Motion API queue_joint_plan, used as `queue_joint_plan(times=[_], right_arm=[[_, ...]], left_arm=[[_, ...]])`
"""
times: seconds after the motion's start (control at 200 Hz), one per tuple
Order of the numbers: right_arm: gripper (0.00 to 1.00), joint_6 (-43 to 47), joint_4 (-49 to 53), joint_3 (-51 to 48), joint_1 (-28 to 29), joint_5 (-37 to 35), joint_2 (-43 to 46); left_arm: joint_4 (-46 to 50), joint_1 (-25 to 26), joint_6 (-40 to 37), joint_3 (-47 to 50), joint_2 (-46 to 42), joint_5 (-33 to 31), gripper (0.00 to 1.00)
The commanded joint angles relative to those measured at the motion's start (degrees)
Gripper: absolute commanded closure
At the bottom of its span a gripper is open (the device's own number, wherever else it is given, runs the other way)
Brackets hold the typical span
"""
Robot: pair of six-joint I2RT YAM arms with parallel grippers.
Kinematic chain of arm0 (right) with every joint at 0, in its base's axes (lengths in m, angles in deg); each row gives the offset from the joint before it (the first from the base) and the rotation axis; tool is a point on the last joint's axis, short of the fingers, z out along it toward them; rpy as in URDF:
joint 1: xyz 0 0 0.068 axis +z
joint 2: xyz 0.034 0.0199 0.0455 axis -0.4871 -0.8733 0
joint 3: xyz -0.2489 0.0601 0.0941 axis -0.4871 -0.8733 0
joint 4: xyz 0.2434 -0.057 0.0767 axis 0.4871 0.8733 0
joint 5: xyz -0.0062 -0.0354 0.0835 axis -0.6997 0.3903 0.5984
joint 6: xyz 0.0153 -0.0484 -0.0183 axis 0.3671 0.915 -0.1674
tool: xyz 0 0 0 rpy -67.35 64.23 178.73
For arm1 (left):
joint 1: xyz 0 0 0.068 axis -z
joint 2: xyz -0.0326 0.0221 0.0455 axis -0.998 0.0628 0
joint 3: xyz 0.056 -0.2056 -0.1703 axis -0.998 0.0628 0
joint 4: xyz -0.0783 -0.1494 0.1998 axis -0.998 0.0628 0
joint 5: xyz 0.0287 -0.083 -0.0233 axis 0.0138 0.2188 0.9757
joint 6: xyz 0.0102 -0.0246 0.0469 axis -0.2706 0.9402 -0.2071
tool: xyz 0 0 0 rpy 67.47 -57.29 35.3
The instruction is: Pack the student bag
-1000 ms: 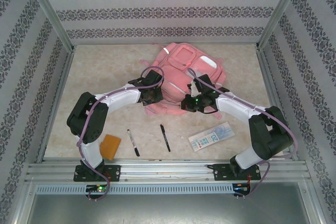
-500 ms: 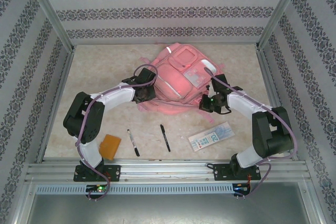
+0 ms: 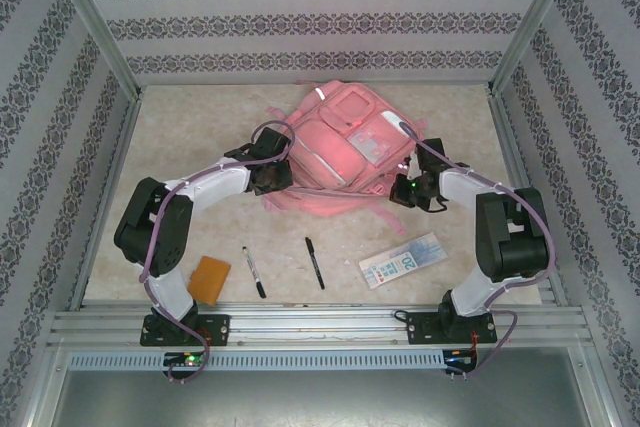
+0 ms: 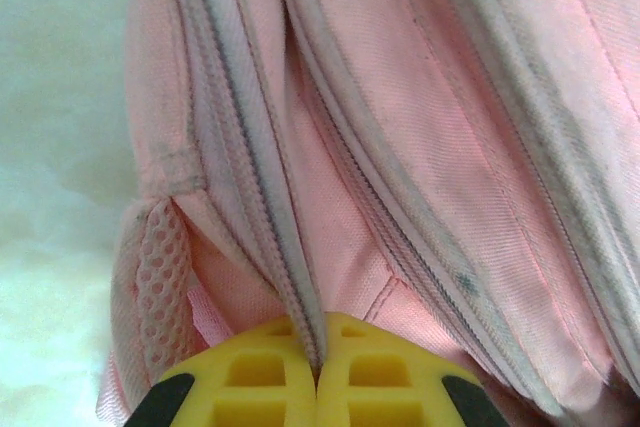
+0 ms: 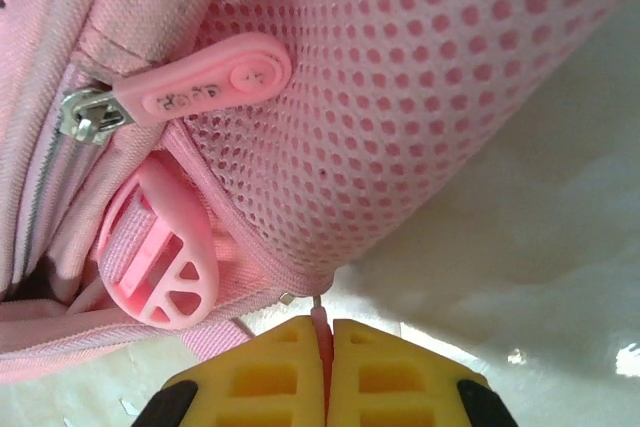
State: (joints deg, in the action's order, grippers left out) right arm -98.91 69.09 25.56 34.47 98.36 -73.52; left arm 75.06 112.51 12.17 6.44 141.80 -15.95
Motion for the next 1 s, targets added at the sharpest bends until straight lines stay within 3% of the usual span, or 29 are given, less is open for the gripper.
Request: queue_joint_plan(times=[0.0,0.12,0.205,0.255,0.34,0.555,0.665,0.739,0.854,0.994], right_arm=[[0.93,0.17,-1.60,0.18,-3.46,-6.60,1.41],[0.79,-1.45,-3.33,-1.29,-3.92,-3.20,4.11],[0.69,-3.69,-3.60,-2.32,-4.00,-2.44,7.45],[0.62,-5.53,-3.96,-3.58,-4.00,-2.40,9.88],[0.60,-7.26,-3.79,-5.46,-3.92,-1.72,13.28],[0.55,-5.90,-0.55,-6.76,-1.98,5.17,16.47],[0.53,-6.48,-0.30,-6.28,0.78,7.56,16.16],[0.53,-7.04,-0.07,-6.23,2.94,7.05,15.92],[0.48,-8.19,0.69,-7.10,2.07,0.54,17.12],[0.46,-3.97,-2.40,-5.79,-1.89,0.58,16.13]], left_arm=[[1.96,-3.26,-3.86,0.50,-2.94,-1.69,1.00],[-0.26,-3.21,-5.30,-0.03,-4.92,4.38,1.00],[-2.06,-3.19,-6.43,-0.30,-7.19,11.14,0.79],[-2.37,-3.09,-7.55,-0.61,-8.89,14.86,0.73],[0.38,-3.07,-9.14,-1.45,-12.47,16.88,0.64],[10.29,-2.62,-13.88,-2.82,-18.74,16.04,0.54],[14.15,1.22,-20.04,-5.19,-17.49,13.18,0.50],[16.60,4.81,-26.06,-8.62,-14.31,8.83,0.46],[20.04,9.21,-32.62,-16.32,-6.71,2.62,0.42],[22.80,11.37,-35.51,-26.28,2.99,2.99,0.40]])
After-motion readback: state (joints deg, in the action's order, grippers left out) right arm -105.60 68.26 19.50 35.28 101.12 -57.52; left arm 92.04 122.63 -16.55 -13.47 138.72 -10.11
